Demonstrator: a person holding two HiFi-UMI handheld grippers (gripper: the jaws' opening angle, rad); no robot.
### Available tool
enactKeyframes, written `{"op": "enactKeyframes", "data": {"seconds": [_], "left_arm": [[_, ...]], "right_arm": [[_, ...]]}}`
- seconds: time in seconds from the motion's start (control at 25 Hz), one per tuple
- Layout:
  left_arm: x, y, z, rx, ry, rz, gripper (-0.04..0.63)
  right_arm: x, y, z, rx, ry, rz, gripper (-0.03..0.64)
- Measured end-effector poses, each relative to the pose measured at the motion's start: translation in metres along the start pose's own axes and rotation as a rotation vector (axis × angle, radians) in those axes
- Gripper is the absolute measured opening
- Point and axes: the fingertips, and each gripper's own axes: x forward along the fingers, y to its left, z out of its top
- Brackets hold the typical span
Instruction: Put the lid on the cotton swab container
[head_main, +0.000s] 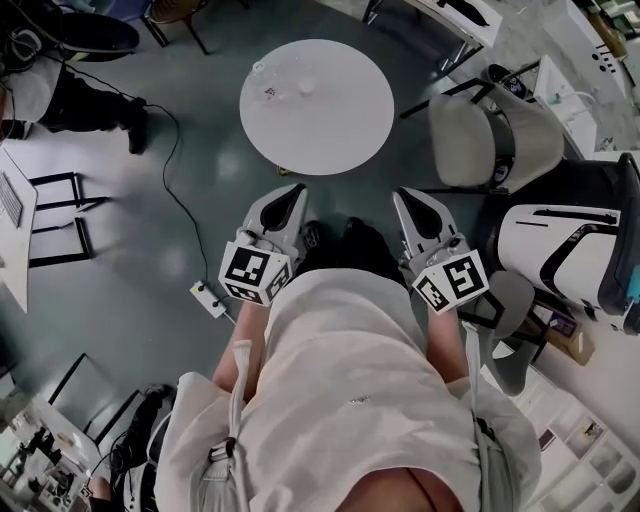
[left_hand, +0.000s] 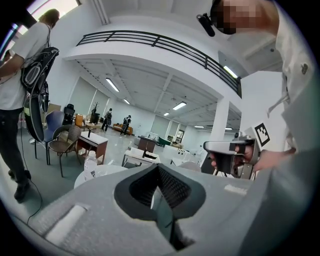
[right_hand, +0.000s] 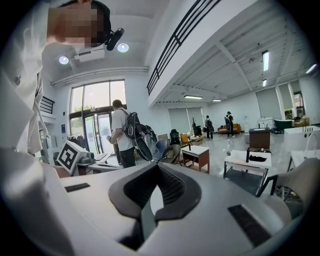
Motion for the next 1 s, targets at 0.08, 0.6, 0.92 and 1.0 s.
{"op": "enactKeyframes", "data": {"seconds": [0.08, 0.6, 0.92, 1.0], "left_arm": [[0.003, -0.002, -0.006, -0.005, 0.007, 0.001, 0.009], [0.022, 0.01, -0.001, -0.018, 0.008, 0.08, 0.009], [0.064, 0.024, 0.027, -0.024, -0.022, 0.16, 0.009], [0.078, 0.028, 0.032, -0.025, -0.026, 0.178, 0.009]], "right_arm": [[-0.003, -0.004, -0.005, 0.004, 0.007, -0.003, 0.006], [0.032, -0.035, 0.001, 0.009, 0.009, 0.08, 0.006], [0.077, -0.076, 0.02, -0.004, 0.013, 0.188, 0.006], [0.089, -0.087, 0.025, -0.008, 0.012, 0.216, 0.006]]}}
